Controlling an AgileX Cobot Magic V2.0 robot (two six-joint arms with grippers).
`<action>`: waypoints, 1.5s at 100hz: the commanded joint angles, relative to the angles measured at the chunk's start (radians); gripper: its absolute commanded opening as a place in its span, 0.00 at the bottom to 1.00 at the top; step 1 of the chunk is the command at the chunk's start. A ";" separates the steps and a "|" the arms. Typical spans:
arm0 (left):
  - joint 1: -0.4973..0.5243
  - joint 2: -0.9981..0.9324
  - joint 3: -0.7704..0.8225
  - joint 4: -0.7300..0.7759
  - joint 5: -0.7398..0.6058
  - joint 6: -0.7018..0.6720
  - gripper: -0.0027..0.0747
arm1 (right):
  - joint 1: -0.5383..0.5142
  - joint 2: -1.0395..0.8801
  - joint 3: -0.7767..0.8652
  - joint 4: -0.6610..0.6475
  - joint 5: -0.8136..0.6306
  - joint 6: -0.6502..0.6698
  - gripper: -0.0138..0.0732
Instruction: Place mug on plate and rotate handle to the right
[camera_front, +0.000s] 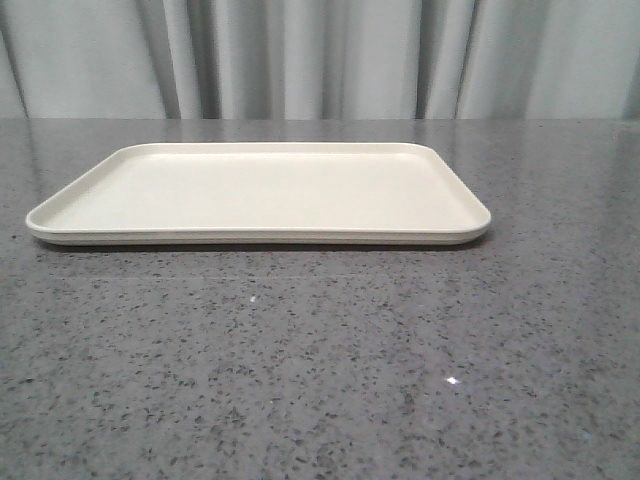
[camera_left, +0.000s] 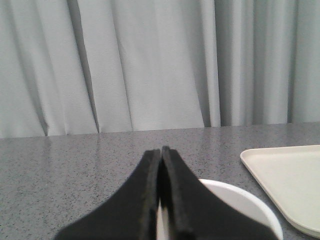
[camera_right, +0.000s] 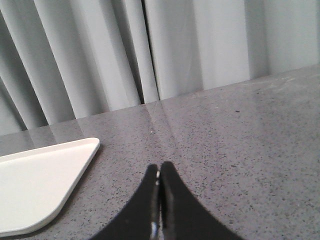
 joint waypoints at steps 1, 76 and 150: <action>0.001 -0.029 0.007 -0.002 -0.070 0.002 0.01 | 0.002 -0.020 0.000 0.004 -0.054 -0.008 0.09; 0.001 -0.029 0.007 -0.002 -0.070 0.002 0.01 | 0.002 -0.020 -0.001 0.004 -0.057 -0.008 0.09; 0.001 -0.029 0.007 -0.002 -0.182 0.002 0.01 | 0.002 -0.020 -0.001 0.004 -0.058 -0.008 0.09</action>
